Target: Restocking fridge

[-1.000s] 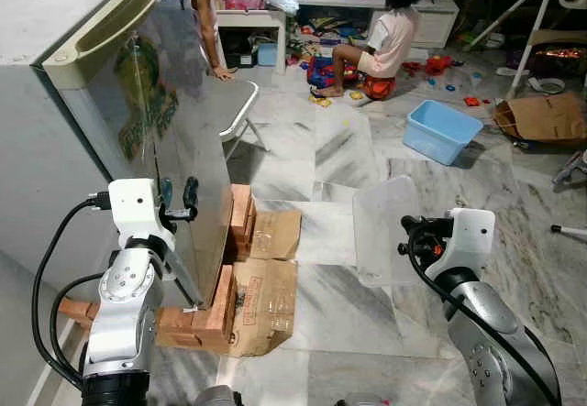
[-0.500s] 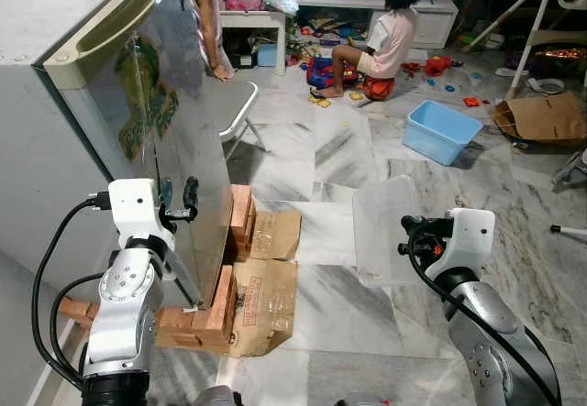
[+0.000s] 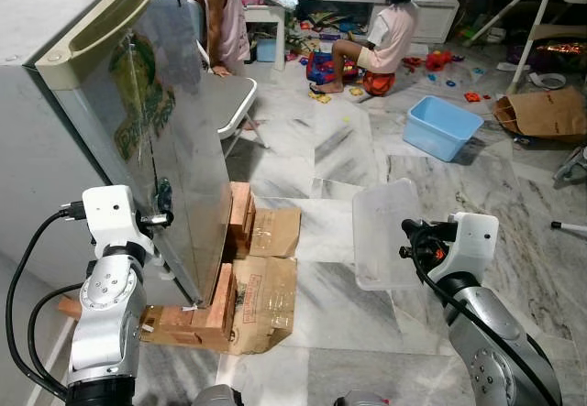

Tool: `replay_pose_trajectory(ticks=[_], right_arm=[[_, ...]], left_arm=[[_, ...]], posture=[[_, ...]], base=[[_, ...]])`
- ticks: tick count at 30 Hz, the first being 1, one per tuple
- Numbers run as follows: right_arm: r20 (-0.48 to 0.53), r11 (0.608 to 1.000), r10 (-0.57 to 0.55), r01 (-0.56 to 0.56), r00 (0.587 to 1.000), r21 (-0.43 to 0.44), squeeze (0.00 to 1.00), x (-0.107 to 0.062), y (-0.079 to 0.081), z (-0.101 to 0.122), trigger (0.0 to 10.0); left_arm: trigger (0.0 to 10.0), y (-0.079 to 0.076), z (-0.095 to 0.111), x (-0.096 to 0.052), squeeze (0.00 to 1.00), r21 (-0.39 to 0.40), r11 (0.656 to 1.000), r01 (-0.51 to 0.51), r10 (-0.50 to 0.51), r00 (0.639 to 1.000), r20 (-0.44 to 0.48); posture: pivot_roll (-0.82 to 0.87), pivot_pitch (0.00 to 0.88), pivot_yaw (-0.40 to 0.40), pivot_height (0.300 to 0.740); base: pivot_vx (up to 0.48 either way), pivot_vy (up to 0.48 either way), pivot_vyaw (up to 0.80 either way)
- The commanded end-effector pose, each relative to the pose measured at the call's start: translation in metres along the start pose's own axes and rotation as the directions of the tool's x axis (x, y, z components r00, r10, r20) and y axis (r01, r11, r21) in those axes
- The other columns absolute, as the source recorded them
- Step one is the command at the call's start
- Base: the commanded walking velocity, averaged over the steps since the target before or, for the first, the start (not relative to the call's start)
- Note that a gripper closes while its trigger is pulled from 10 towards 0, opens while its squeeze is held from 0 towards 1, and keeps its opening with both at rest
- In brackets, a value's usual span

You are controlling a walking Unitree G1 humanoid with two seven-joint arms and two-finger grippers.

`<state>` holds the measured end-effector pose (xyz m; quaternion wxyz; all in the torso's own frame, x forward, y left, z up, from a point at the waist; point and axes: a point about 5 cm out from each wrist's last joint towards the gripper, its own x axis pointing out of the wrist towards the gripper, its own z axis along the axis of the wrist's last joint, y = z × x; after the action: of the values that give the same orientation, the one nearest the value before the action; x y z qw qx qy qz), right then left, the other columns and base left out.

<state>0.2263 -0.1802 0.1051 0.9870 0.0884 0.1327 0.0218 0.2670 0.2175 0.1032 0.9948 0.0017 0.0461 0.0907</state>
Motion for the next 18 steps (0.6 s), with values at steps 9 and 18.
replay_pose_trajectory(ticks=[9,18], right_arm=[[0.021,1.000,-0.018,0.018,1.000,-0.003,0.00,-0.007,-0.003,0.007,10.0],[0.023,0.998,-0.056,0.057,0.998,-0.017,0.00,-0.018,-0.013,0.010,10.0]], left_arm=[[10.0,0.008,0.009,0.035,0.00,0.035,0.999,-0.008,0.007,1.000,0.016],[10.0,0.010,0.020,0.062,0.00,0.033,0.998,-0.053,0.051,0.997,0.050]], posture=[[-0.09,0.051,0.022,0.740],[-0.14,0.057,0.027,0.740]], base=[[0.000,0.000,0.00],[0.000,0.000,0.00]])
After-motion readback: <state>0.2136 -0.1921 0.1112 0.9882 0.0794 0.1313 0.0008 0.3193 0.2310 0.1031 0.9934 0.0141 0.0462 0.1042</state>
